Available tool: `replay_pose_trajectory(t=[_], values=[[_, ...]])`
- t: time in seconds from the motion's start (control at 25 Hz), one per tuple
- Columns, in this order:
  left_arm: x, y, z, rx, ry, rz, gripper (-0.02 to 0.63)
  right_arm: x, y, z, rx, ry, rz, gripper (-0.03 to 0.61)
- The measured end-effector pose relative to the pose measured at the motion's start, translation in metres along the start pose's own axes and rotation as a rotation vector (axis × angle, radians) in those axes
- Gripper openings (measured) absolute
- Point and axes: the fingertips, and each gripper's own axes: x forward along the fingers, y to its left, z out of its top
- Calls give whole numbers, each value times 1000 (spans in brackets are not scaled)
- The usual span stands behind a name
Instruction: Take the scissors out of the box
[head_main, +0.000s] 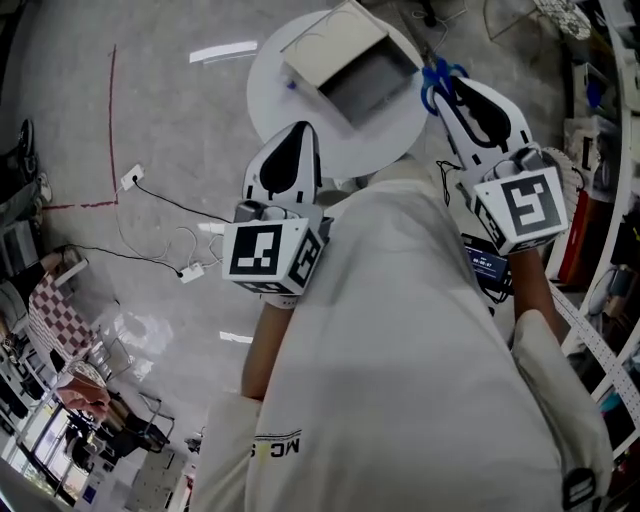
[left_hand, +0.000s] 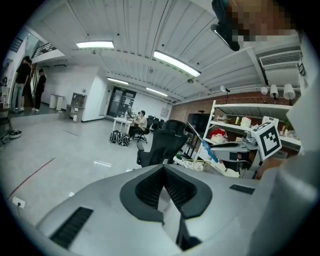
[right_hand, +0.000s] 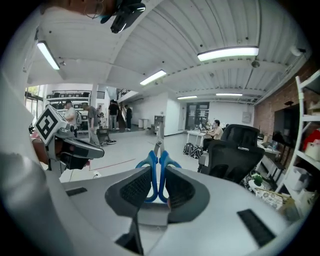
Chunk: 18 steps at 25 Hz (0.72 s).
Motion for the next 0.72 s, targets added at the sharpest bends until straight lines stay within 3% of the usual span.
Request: replay_pose_trajectory(t=[0.28, 0.72], values=[[3, 0, 9, 20, -8, -7, 11, -7, -2, 7, 58, -56, -11, 146], [2, 1, 15, 34, -19, -19, 11, -5, 9, 12, 63, -75, -6, 147]])
